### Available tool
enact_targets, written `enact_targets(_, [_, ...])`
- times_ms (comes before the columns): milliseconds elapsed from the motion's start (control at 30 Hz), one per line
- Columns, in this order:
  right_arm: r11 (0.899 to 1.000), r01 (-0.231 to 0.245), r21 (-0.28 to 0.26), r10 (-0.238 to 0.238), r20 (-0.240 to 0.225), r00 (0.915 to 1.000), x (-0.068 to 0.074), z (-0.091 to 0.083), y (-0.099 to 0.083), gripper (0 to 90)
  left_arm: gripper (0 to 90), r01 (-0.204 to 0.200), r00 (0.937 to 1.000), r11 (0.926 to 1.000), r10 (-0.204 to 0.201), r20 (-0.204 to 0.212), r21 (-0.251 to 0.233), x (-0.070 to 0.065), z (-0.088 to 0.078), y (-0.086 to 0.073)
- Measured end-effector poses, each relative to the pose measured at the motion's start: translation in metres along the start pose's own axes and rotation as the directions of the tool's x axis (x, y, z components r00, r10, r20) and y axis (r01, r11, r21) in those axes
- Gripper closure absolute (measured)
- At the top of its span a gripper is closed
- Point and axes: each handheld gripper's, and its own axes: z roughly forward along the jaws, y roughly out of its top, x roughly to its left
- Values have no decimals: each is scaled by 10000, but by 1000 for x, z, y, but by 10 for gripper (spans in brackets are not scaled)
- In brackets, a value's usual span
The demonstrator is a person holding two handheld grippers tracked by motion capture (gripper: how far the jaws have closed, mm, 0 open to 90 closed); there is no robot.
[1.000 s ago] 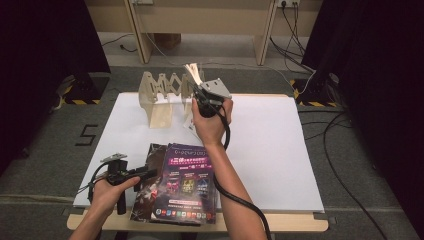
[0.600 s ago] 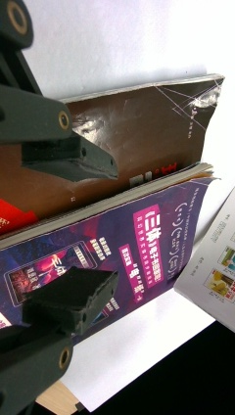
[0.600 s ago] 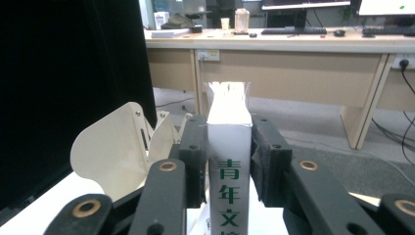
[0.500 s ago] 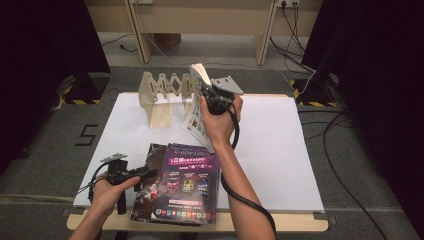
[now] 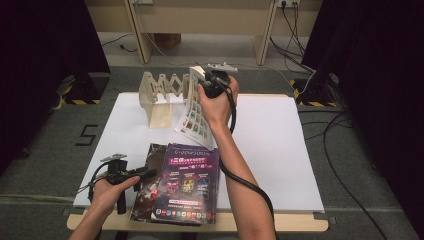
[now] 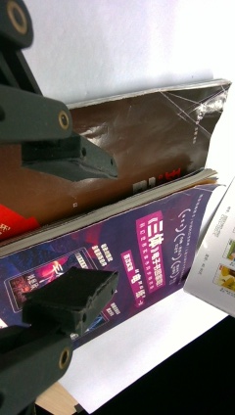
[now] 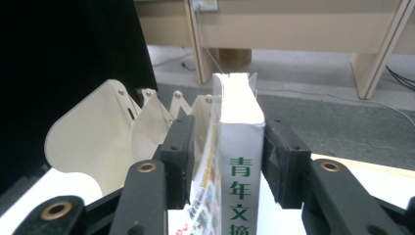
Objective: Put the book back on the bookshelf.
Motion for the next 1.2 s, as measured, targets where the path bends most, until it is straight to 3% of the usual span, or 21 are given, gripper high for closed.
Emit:
enact_targets(400, [9906,-250,1347,252,1,9997,-6,32,10,577,442,102,9999,9999,-103,58,87,2,1,0])
enact_targets(533, [9866,-275,1610,269,56,9996,-6,39,11,622,442,125,9999,9999,-126,50,75,3,2,-1])
enact_targets(633, [9840,-283,1760,259,161,9995,-7,40,12,721,442,126,9999,9999,-126,23,83,3,2,-1])
enact_targets(700, [9836,-25,1802,-41,361,9993,-7,38,13,737,442,124,9999,9998,-124,30,138,3,3,-2])
enact_targets(900, [9911,-196,1320,156,310,9994,-1,24,11,742,443,136,9999,9998,-137,37,164,4,4,-2])
enact_targets(1033, [9972,-285,690,268,260,9993,4,9,13,743,443,119,9999,9997,-120,70,216,2,5,-3])
enact_targets(1200, [9996,-44,-286,55,398,9992,17,-2,19,743,443,112,9999,9997,-114,103,204,2,4,-3])
